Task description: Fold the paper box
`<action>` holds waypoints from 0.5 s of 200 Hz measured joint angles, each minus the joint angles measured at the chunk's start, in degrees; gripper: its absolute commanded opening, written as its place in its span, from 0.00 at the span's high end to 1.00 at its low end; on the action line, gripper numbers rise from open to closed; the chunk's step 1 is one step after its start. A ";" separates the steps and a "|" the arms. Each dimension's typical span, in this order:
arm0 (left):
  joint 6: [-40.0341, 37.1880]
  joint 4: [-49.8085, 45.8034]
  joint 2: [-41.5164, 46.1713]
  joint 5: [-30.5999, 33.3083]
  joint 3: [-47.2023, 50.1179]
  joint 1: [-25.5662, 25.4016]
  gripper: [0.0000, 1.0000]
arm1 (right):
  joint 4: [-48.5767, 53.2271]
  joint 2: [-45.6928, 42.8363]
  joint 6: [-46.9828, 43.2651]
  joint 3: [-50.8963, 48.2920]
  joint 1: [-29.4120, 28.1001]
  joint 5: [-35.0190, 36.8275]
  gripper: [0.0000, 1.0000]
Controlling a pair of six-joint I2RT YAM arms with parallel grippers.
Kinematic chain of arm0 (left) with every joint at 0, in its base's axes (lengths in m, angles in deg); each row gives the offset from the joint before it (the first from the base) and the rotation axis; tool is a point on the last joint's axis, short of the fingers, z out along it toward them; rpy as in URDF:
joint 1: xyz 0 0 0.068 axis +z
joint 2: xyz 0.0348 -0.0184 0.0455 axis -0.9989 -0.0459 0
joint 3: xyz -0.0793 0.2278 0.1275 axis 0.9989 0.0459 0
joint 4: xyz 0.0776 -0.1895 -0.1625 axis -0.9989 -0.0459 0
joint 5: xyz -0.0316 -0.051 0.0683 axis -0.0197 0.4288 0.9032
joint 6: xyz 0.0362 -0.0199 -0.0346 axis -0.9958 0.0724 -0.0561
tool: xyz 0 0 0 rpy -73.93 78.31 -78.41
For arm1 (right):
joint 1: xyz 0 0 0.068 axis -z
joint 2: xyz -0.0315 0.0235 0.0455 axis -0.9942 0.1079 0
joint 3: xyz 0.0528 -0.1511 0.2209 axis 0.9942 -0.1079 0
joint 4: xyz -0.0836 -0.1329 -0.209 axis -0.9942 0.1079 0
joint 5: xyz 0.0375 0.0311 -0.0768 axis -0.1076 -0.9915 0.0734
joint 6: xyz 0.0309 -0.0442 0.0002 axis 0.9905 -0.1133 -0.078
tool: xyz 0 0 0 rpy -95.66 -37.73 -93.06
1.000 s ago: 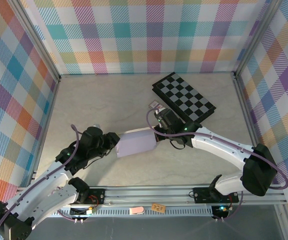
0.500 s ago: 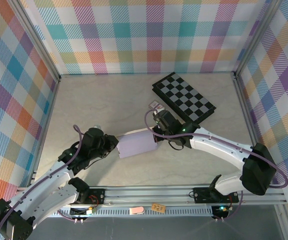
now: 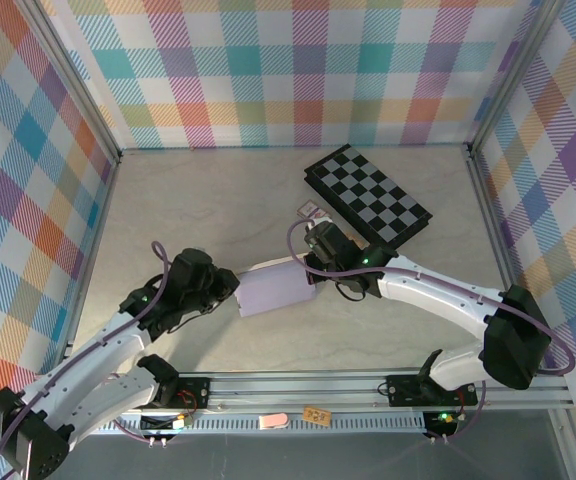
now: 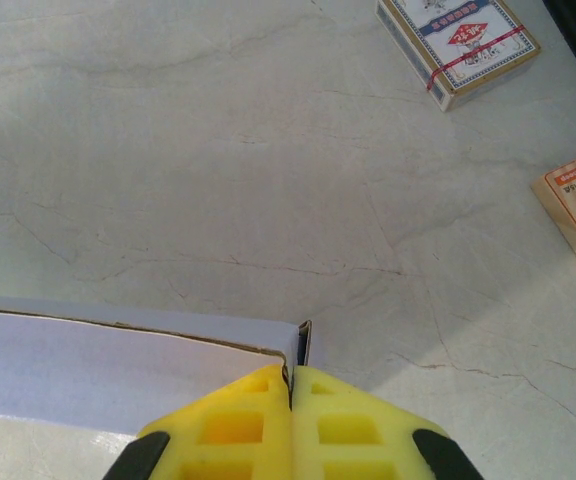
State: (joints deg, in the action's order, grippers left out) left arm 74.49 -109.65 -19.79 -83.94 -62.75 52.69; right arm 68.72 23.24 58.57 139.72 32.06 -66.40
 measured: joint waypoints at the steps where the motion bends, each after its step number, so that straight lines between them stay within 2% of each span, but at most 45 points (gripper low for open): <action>1: 0.00 -0.39 -0.15 0.04 -0.26 0.00 0.69 | 0.00 0.00 0.00 0.00 0.00 0.02 1.00; 62: -3.50 -11.34 -1.42 -1.03 -11.65 0.00 0.61 | 0.61 0.28 0.17 0.50 -0.04 0.42 1.00; 79: -6.56 -15.26 -1.62 -0.83 -14.78 0.04 0.56 | 0.70 0.55 0.17 0.74 -0.04 0.44 1.00; 100: -12.33 -20.46 -3.89 -1.31 -19.28 1.38 0.57 | 0.72 0.59 0.17 0.74 -0.04 0.46 1.00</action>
State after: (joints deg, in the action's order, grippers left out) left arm 62.16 -130.11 -23.68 -85.25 -82.03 54.07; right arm 69.45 23.83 58.75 140.46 32.01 -65.94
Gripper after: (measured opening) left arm 0.436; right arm 0.055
